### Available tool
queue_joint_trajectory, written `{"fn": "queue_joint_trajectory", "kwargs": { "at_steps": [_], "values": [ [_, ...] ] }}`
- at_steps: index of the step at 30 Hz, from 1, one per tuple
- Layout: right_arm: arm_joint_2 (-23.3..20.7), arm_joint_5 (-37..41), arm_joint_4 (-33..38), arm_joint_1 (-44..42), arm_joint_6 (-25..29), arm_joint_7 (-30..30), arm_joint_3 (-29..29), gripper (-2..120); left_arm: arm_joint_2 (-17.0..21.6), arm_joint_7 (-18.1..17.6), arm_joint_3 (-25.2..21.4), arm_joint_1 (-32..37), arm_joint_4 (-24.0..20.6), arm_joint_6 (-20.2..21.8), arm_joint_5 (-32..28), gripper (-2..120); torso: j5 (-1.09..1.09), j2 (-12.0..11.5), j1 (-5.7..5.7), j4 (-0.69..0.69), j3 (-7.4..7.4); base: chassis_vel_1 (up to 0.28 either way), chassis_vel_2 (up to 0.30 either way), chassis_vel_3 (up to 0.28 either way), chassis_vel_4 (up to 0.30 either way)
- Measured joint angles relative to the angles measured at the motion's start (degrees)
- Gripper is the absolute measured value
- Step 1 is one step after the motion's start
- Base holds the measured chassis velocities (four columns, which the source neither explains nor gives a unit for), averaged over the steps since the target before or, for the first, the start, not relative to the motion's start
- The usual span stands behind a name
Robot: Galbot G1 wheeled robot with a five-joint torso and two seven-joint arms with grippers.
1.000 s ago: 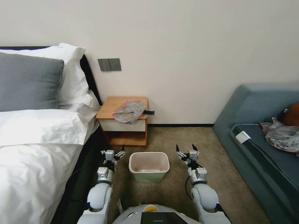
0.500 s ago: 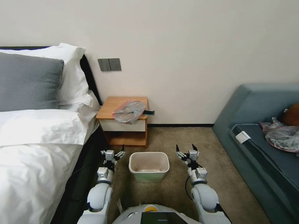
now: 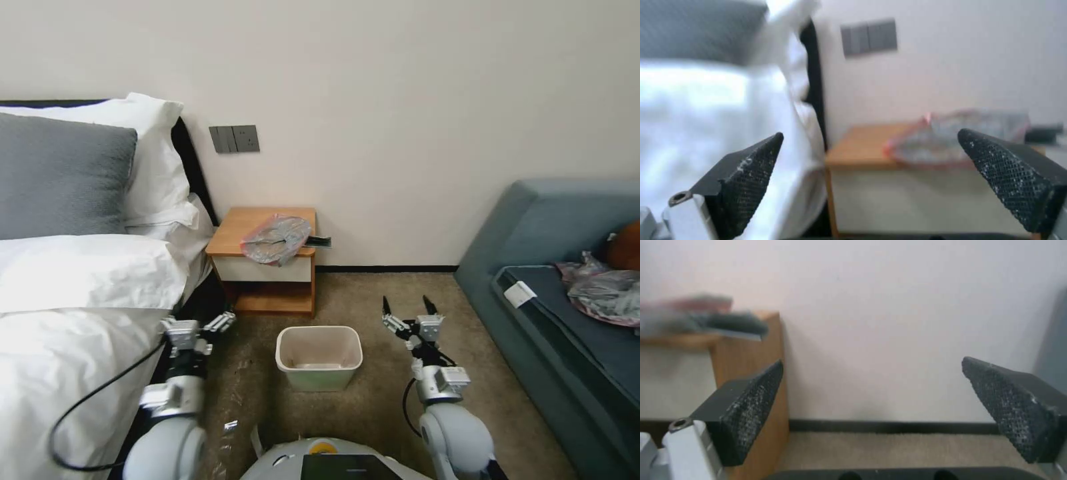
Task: Pick up the garbage bag from the table and place it over the trash can.
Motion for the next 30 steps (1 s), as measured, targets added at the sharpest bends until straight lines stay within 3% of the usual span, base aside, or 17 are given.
{"fn": "queue_joint_trajectory", "kwargs": {
  "at_steps": [5,11,13,16,20,27,30],
  "values": [
    [-0.09,1.89,6.3,-2.23,-2.28,1.16,-0.63,100,-0.06,-0.34,-0.75,1.39,-2.35,-0.56,-0.43,100,-0.05,0.0,0.0,-0.03,0.0,0.0,0.0,0.0,0.0],
    [-0.64,4.17,6.41,-1.97,-3.76,1.61,-0.84,100,0.25,-0.37,-0.8,1.57,-2.53,-0.01,-0.51,100,-0.01,0.0,0.0,-0.01,0.01,0.0,0.0,0.0,0.0],
    [-0.93,5.21,5.92,-1.72,-4.31,1.75,-1.03,100,2.52,-0.28,-0.62,1.85,-1.82,4.49,-0.78,100,0.0,0.0,0.0,0.0,0.01,0.0,0.0,0.0,0.0],
    [-1.15,6.3,5.44,-1.44,-4.85,1.84,-1.25,100,4.03,-0.12,-0.37,2.0,-0.88,7.45,-0.99,100,-0.01,0.0,0.0,-0.01,0.01,0.0,0.0,0.0,0.0],
    [-1.44,8.03,4.9,-1.06,-4.97,1.83,-1.45,100,4.54,-0.01,-0.01,2.2,0.41,8.06,-1.1,100,-0.04,0.0,0.0,-0.01,0.01,0.0,0.0,0.0,0.0],
    [-2.16,20.85,4.61,0.97,-6.6,2.26,-2.28,100,4.03,-0.13,0.44,2.01,0.91,7.35,-1.14,100,-0.01,0.0,0.0,0.0,0.01,0.0,0.0,0.0,0.0],
    [-2.66,33.98,5.46,2.99,-10.79,4.35,-2.42,100,4.6,-0.23,0.38,1.81,0.38,7.23,-1.83,100,-0.02,0.0,0.01,0.0,0.01,0.0,0.0,0.0,0.0]
  ]
}}
